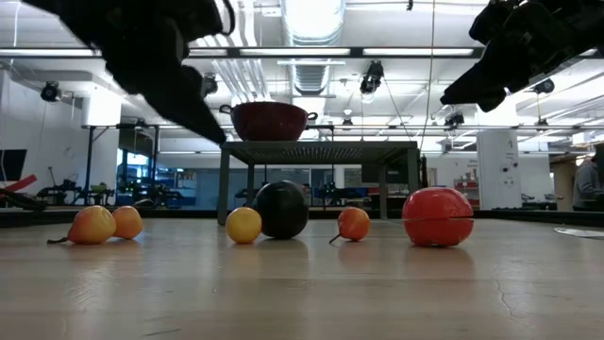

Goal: Pick & Place Fruit
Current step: Put the yellow pear into the purple strainer bowl on the shelf

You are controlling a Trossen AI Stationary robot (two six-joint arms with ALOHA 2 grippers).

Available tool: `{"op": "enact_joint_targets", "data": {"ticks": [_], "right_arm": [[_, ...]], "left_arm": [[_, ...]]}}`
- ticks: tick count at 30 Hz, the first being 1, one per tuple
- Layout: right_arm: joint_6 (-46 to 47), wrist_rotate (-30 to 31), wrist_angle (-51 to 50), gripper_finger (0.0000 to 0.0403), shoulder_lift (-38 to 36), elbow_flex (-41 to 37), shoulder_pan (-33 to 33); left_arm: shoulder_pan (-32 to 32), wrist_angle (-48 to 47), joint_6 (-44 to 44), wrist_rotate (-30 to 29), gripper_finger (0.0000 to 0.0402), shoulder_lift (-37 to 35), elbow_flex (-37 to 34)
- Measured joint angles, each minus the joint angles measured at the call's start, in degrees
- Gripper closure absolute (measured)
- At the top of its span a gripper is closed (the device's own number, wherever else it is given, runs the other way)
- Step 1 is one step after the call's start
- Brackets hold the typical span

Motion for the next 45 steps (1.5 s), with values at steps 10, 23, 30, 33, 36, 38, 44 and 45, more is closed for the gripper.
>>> {"op": "enact_joint_targets", "data": {"ticks": [10, 23, 30, 33, 36, 38, 44, 45], "right_arm": [[0.02, -0.01, 0.02, 0.0257, 0.0, 0.0, 0.0], [0.0, -0.02, 0.02, 0.023, -0.02, 0.0, 0.0], [0.01, -0.02, 0.02, 0.0216, -0.02, 0.0, 0.0], [0.0, -0.02, 0.02, 0.0211, -0.02, 0.0, 0.0], [0.0, -0.02, 0.02, 0.0207, -0.02, 0.0, 0.0], [0.0, -0.02, 0.02, 0.0205, -0.02, 0.0, 0.0], [0.0, -0.02, 0.02, 0.0202, -0.02, 0.0, 0.0], [0.0, 0.0, 0.02, 0.0203, -0.02, 0.0, 0.0]], "left_arm": [[-0.77, 12.07, -2.64, -3.98, 0.0133, 7.35, -3.08], [-1.42, 0.4, -7.37, -8.25, 0.0133, 17.73, 7.73], [-1.35, 0.22, -9.55, -9.55, 0.0133, 19.85, 8.85], [-1.2, 0.25, -10.57, -10.29, 0.0133, 21.31, 8.6], [-0.86, 0.07, -10.79, -10.31, 0.0133, 22.26, 8.4], [-0.75, 0.12, -10.79, -10.31, 0.0133, 22.37, 8.4], [-0.48, 0.34, -10.86, -10.29, 0.0133, 22.86, 8.4], [-0.47, 0.35, -10.88, -10.27, 0.0133, 22.91, 8.4]]}}
